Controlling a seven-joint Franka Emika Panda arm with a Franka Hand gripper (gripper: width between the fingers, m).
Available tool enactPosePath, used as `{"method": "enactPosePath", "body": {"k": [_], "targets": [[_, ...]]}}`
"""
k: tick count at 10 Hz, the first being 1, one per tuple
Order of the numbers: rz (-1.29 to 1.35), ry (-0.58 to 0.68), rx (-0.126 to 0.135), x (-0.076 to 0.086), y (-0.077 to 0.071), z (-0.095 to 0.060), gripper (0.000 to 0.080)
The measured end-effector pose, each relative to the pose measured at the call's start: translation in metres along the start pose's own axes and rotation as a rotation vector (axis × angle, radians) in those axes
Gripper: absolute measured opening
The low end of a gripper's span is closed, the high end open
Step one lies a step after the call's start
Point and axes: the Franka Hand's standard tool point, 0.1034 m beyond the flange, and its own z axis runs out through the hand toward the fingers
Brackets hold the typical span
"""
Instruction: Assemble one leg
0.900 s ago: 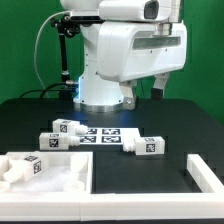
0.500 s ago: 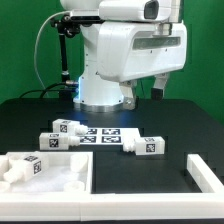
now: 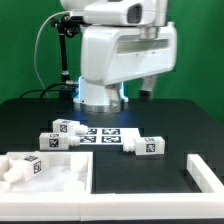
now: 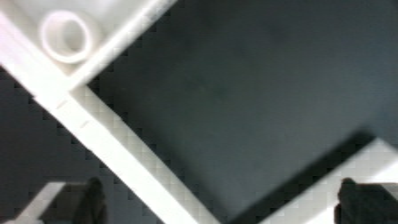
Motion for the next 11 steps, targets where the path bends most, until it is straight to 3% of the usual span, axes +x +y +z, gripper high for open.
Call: {"method": "enactPosePath", "body": {"k": [3,8,9,11], "targets": [[-0.215,-0.005,0.008,-0.039,0.02,0.009,0.065],[-0.264,0.003,0.005,-0.046,0.019,0.015,0.065],[-0.321,0.016,0.001,-0.066,0.014,0.031,0.065],[-0.464,0.034,-0.044,-0.11,0.0,0.063,0.065]]}}
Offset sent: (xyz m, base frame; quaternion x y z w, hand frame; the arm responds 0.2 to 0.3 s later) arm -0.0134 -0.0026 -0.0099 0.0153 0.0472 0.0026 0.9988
